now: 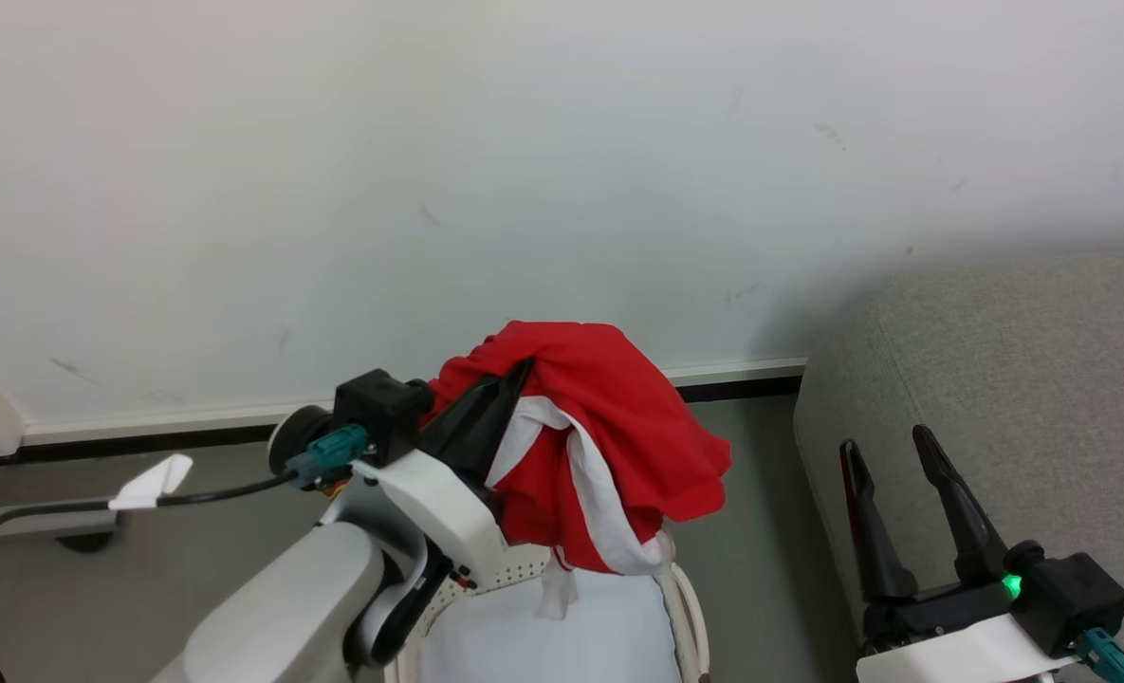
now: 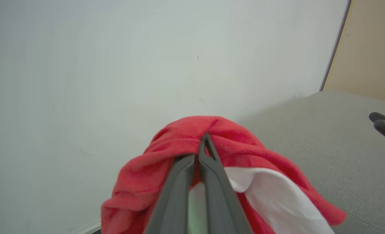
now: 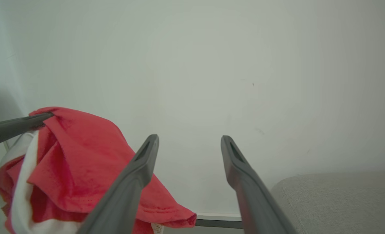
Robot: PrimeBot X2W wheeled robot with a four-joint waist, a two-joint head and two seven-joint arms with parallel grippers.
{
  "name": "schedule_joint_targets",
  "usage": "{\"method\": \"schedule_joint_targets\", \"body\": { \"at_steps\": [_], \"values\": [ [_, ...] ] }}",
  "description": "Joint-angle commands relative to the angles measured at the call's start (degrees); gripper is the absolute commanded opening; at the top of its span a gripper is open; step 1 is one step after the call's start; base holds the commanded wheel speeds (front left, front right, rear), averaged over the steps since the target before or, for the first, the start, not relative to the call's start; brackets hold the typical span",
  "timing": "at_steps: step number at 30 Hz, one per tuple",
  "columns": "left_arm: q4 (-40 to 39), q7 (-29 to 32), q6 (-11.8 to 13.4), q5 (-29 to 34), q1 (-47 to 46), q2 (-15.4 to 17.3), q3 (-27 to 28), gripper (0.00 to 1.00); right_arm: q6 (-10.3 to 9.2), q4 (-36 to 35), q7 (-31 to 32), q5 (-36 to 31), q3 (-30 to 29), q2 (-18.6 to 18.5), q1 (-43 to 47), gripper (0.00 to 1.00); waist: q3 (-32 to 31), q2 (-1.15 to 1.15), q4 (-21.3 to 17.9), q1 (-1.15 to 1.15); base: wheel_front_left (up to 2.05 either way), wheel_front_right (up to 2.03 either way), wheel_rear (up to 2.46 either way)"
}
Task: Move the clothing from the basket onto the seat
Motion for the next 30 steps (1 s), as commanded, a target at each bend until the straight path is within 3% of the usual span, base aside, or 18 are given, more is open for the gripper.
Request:
{"method": "schedule_joint_targets", "body": {
  "at_steps": [1, 9, 17, 25, 30],
  "values": [
    [-0.6, 0.1, 0.2, -0.7, 0.8, 0.4, 0.1, 0.0, -0.12, 0.0, 0.0, 0.2, 0.1, -0.1, -0.6, 1.0, 0.0, 0.0, 0.0, 0.01, 0.0, 0.0, 0.0],
    [-2.4, 0.8, 1.1, -0.8, 1.4, 0.8, -0.3, 0.0, -0.12, -0.4, 0.0, 3.3, 7.2, -1.1, -3.2, 1.0, 0.1, 0.0, 0.7, 0.01, 0.0, 0.0, 0.0],
    [-1.0, 0.8, 0.6, -0.5, 1.5, -0.4, -1.7, 0.0, -0.12, 3.6, 0.4, 12.6, 23.5, -5.7, -10.3, 1.0, -0.1, 0.0, 2.5, 0.01, 0.0, 0.0, 0.0],
    [0.4, 0.7, -0.2, -0.3, 1.1, -2.8, -3.6, 0.0, -0.12, 14.4, 5.3, 16.4, 33.8, -7.6, -18.1, 1.0, -0.7, 0.0, 5.4, 0.01, 0.0, 0.0, 0.0],
    [0.7, 1.1, -0.7, -0.2, 0.4, -4.1, -4.7, 0.0, -0.12, 22.4, 4.7, 18.7, 36.0, -5.5, -20.2, 1.0, -1.1, 0.0, 7.5, 0.01, 0.0, 0.0, 0.0]
  ]
}}
